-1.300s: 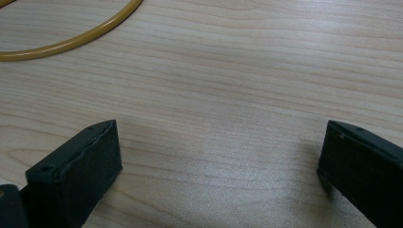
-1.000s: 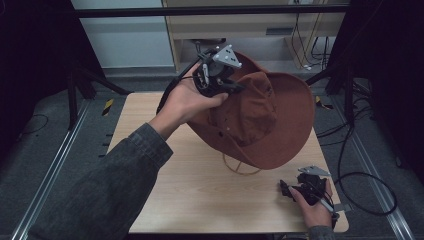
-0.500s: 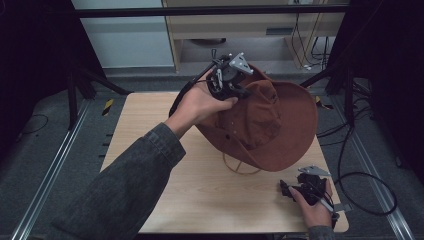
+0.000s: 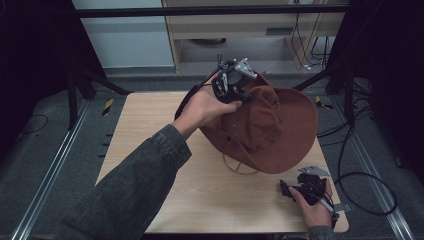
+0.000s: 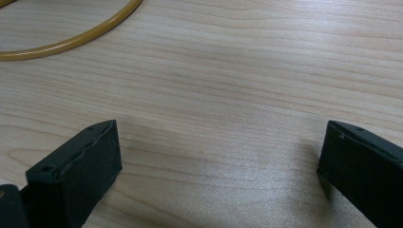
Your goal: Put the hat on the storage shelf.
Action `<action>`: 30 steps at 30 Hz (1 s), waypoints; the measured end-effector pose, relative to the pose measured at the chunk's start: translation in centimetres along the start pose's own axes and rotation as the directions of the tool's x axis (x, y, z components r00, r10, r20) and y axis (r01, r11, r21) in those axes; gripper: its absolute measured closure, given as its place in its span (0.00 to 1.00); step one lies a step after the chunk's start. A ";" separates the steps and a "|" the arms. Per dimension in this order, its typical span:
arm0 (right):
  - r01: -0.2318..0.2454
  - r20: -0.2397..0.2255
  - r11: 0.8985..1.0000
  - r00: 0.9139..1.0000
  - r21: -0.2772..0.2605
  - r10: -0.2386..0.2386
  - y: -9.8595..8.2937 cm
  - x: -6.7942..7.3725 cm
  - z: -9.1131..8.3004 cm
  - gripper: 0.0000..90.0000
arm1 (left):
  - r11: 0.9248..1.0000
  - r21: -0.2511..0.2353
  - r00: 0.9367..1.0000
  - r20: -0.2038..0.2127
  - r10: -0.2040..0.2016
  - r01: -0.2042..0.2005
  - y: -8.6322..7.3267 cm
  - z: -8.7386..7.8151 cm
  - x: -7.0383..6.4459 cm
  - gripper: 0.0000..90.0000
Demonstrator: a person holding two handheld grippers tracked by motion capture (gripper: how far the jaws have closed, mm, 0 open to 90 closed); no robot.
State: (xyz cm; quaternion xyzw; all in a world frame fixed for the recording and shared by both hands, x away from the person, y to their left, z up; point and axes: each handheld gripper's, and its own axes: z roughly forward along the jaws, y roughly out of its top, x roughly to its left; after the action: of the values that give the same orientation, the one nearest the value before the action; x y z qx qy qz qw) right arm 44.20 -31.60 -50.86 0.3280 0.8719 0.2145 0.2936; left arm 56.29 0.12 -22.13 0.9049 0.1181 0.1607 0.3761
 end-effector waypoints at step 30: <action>0.000 0.000 1.000 1.000 0.000 0.000 0.0 0.0 0.0 0.01 | 0.998 -0.041 0.998 -0.025 -0.055 0.054 -1.1 0.1 0.2 0.40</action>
State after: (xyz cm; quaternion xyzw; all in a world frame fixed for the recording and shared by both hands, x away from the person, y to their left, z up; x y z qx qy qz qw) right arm 44.20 -31.59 -50.86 0.3280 0.8720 0.2144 0.2934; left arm 56.45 0.90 -22.94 0.8914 0.1443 0.1644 0.3970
